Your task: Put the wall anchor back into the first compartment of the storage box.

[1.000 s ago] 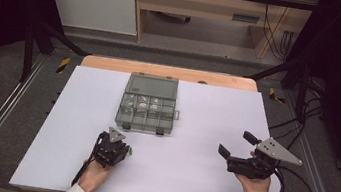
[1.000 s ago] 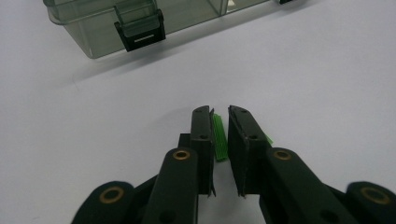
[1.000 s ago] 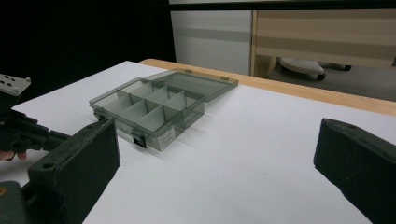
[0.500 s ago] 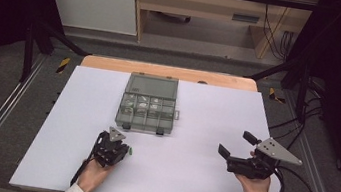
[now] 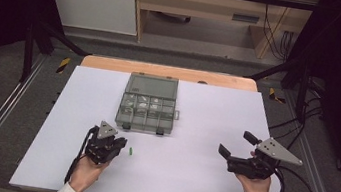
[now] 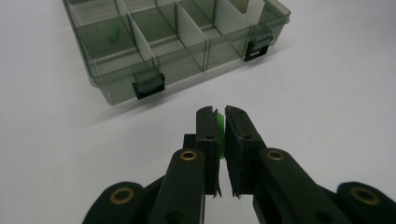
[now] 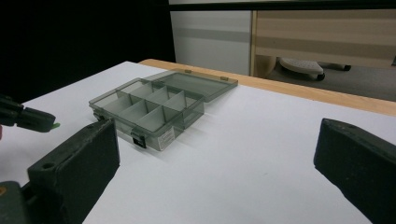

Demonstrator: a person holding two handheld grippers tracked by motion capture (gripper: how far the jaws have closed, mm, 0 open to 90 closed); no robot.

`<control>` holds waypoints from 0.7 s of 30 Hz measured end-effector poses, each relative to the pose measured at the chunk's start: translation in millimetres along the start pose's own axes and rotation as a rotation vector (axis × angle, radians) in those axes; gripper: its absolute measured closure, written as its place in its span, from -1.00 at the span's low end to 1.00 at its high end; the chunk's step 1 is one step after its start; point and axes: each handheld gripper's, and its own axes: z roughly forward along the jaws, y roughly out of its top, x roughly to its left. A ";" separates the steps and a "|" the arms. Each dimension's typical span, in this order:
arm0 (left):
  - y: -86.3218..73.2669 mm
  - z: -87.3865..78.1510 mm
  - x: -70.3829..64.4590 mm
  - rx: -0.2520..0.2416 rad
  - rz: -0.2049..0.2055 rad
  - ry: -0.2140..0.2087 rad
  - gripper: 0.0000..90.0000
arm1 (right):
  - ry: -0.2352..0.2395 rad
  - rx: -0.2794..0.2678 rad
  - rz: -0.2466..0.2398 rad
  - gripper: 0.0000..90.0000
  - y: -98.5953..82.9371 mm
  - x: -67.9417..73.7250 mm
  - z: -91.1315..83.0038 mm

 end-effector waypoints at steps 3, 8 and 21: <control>4.9 -4.8 1.9 -0.023 -0.003 -0.002 0.86 | -0.002 0.002 0.000 -0.99 0.1 -0.2 -0.7; 15.1 -14.5 6.3 -0.061 0.000 -0.006 0.86 | -0.003 0.002 -0.001 -0.99 0.4 0.2 -0.7; 56.8 -32.6 24.5 -0.163 0.015 0.015 0.86 | -0.005 0.002 -0.002 -0.99 0.2 0.3 0.0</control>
